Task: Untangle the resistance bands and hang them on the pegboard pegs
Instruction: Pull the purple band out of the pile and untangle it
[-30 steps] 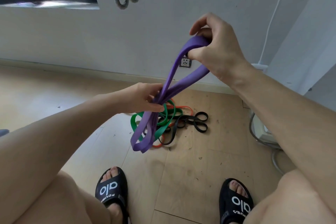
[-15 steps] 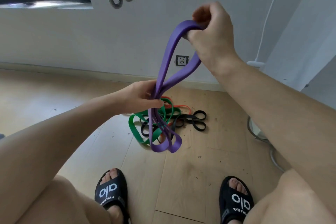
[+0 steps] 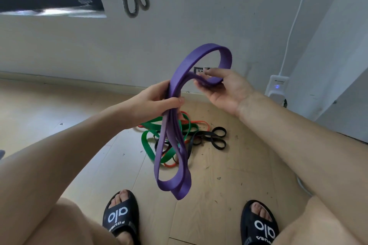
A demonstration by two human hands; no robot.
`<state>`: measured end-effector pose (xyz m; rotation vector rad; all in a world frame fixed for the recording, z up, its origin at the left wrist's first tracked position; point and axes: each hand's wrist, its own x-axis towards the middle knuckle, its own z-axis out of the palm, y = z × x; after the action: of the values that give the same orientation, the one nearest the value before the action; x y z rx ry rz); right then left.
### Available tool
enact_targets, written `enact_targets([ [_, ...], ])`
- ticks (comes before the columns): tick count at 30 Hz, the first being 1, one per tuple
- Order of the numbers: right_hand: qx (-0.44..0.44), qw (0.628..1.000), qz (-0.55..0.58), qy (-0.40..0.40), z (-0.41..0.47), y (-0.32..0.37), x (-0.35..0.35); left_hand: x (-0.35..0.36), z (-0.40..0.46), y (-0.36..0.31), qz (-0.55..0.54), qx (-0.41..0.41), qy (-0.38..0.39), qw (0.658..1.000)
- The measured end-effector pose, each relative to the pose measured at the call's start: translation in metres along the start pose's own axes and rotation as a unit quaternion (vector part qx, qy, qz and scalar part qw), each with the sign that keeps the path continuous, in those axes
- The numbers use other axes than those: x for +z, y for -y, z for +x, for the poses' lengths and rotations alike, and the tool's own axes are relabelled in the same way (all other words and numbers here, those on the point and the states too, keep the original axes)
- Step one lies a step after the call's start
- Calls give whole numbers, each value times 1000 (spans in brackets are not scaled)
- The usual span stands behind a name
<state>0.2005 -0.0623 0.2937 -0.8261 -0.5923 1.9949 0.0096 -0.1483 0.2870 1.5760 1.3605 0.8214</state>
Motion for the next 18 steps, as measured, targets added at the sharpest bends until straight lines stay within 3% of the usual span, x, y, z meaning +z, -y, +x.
enact_targets([
  [4,-4,996,71,59,-5,-4,12,-1,-2,0,6,-19,18,1000],
  [7,-21,994,100,50,-7,-9,24,3,-4,0,34,-15,27,999],
  [10,-85,996,30,-16,1,-4,34,9,-2,4,87,-8,32,996],
  [13,-132,990,-42,-24,2,1,48,11,1,5,157,-6,31,987],
  [18,-141,989,-26,-19,-1,9,65,14,9,12,244,-14,11,969],
])
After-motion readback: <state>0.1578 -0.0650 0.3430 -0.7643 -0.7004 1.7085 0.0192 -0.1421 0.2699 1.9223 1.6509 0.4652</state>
